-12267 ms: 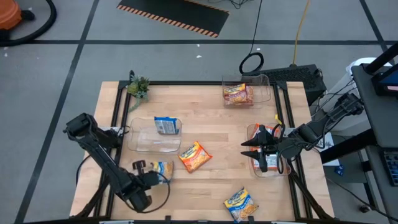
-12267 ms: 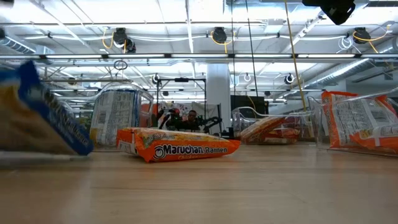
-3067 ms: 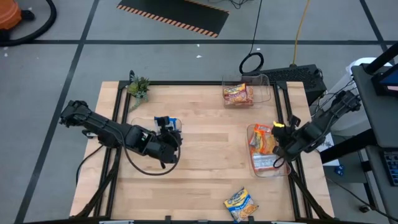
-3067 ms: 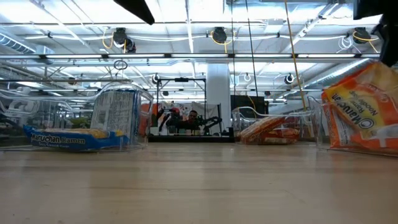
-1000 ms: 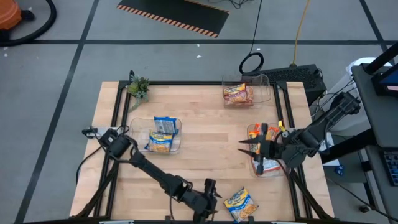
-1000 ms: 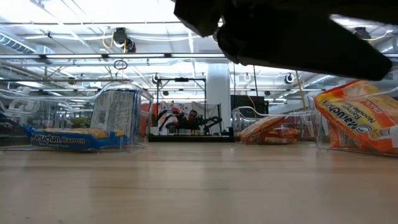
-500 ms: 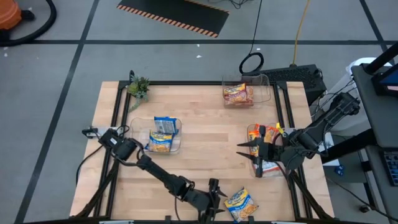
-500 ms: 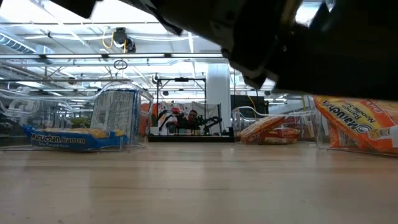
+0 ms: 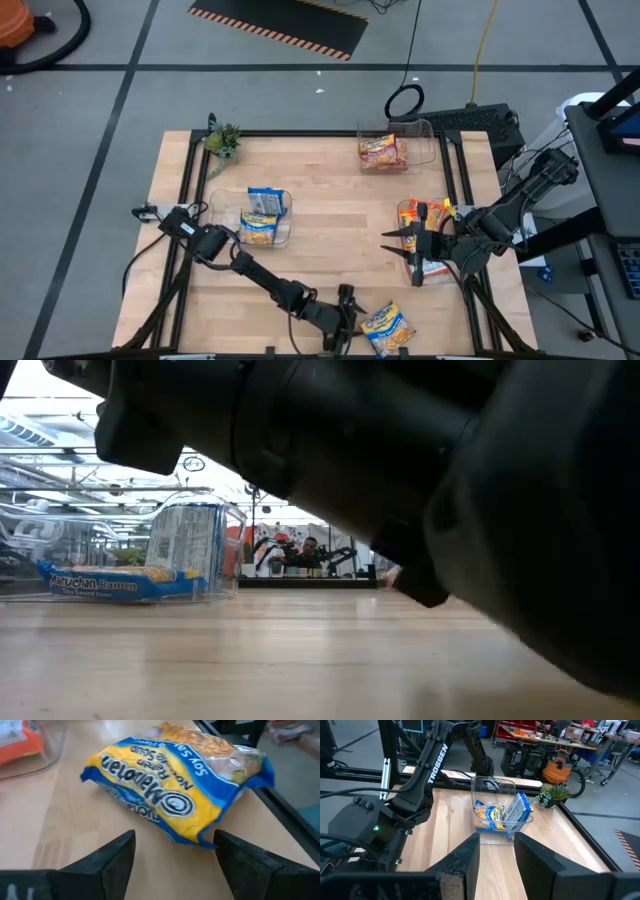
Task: Sort Maruchan noodles
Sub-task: Put the blue noodle pack into the bottom left transparent bin
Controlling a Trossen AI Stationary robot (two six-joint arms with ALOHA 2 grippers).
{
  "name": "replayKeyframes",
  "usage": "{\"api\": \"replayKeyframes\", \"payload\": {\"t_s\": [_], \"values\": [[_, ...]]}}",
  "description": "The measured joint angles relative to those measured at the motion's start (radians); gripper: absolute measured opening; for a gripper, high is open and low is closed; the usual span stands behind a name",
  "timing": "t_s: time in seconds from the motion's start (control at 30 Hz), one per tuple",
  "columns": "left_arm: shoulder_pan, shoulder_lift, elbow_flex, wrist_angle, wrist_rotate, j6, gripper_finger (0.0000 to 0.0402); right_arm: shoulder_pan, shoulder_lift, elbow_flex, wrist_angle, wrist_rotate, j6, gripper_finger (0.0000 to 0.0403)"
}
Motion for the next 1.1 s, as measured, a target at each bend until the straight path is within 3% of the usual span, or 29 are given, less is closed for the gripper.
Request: {"api": "replayKeyframes", "payload": {"t_s": [0.2, 0.53, 0.8, 1.1], "values": [[0.003, 0.0, 0.0, 0.044, -0.009, 0.001, 0.0203, 0.0, 0.0, 0.0, -0.005, 0.0, 0.0, 0.0114], [-0.001, 0.0, 0.0, 0.051, -0.003, 0.072, 0.0017, 0.0, 0.0, 0.0, -0.005, 0.0, 0.0, 0.0114], [-0.001, -0.026, -0.001, 0.018, -0.003, 0.182, 0.0007, 0.0, 0.0, 0.0, -0.008, 0.0, 0.0, 0.0114], [0.0, -0.19, 0.0, -0.222, -0.152, 0.378, 0.0006, 0.0, 0.0, 0.0, -0.014, 0.0, 0.0, 0.0114]]}}
